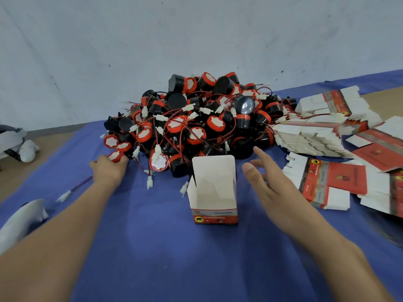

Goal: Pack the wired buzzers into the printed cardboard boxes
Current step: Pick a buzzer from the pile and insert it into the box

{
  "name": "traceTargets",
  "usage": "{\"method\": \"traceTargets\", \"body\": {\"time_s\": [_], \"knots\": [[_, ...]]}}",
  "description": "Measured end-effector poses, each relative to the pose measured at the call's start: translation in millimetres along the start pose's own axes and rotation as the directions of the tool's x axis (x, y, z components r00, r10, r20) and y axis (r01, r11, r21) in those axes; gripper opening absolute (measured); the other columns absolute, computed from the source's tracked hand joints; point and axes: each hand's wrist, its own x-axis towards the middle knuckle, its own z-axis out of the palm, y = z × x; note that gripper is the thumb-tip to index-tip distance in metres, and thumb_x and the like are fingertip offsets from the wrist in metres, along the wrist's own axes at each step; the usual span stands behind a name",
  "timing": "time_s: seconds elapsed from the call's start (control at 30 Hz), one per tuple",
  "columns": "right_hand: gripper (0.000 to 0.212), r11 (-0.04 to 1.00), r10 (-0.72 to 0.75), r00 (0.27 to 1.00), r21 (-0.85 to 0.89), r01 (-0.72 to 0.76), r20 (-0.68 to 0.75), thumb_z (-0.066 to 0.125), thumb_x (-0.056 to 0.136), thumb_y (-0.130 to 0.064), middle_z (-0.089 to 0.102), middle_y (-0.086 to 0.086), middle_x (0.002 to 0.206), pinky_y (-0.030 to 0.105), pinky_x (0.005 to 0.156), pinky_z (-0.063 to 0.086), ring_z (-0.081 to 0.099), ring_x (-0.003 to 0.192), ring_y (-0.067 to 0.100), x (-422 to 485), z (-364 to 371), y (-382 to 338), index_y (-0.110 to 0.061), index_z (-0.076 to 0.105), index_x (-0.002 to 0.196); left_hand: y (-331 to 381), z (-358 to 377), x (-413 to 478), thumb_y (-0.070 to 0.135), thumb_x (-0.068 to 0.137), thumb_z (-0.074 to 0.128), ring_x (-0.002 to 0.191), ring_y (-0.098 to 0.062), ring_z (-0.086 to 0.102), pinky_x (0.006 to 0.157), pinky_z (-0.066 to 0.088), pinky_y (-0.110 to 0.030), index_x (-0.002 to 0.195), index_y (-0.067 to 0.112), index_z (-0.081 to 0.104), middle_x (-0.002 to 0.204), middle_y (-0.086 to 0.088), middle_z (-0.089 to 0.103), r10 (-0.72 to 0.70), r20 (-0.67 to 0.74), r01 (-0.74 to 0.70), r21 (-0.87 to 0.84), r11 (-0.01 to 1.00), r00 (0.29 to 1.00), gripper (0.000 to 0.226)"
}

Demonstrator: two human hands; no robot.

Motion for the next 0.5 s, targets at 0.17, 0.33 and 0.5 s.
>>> {"method": "traceTargets", "body": {"time_s": [0.17,0.33,0.5], "knots": [[0.084,0.997,-0.044,0.996,0.059,0.049,-0.082,0.031,0.079,-0.077,0.048,-0.025,0.136,0.006,0.078,0.041,0.051,0.097,-0.022,-0.8,-2.9,-3.9,-0.045,0.022,0.157,63.0,-27.0,-71.3,0.028,0.09,0.067,0.108,-0.017,0.052,0.08,0.039,-0.005,0.133,0.009,0.047,0.137,-0.014,0.044,0.134,-0.403,-0.333,-0.477,0.813,0.905,0.051],[0.047,0.942,-0.143,0.955,0.26,0.212,-0.261,0.04,0.094,-0.072,0.067,-0.018,0.121,0.034,0.091,0.05,0.067,0.103,0.003,-8.6,-2.3,-14.5,-0.05,0.055,0.133,111.9,-57.4,-174.4,0.022,0.087,0.068,0.115,-0.022,0.059,0.089,0.054,-0.031,0.134,0.023,0.045,0.137,-0.005,0.051,0.504,-0.395,-0.629,-0.613,0.478,0.768,0.053],[0.045,0.835,-0.07,0.995,0.542,0.099,-0.074,0.045,0.093,-0.067,0.076,0.0,0.11,0.031,0.075,0.055,0.075,0.094,0.019,-17.7,4.0,-32.2,-0.039,0.075,0.111,99.0,-51.4,-259.8,0.02,0.087,0.067,0.123,-0.017,0.056,0.097,0.05,-0.026,0.143,0.029,0.042,0.137,0.011,0.052,0.835,-0.07,-0.661,-0.648,0.377,0.545,0.063]]}}
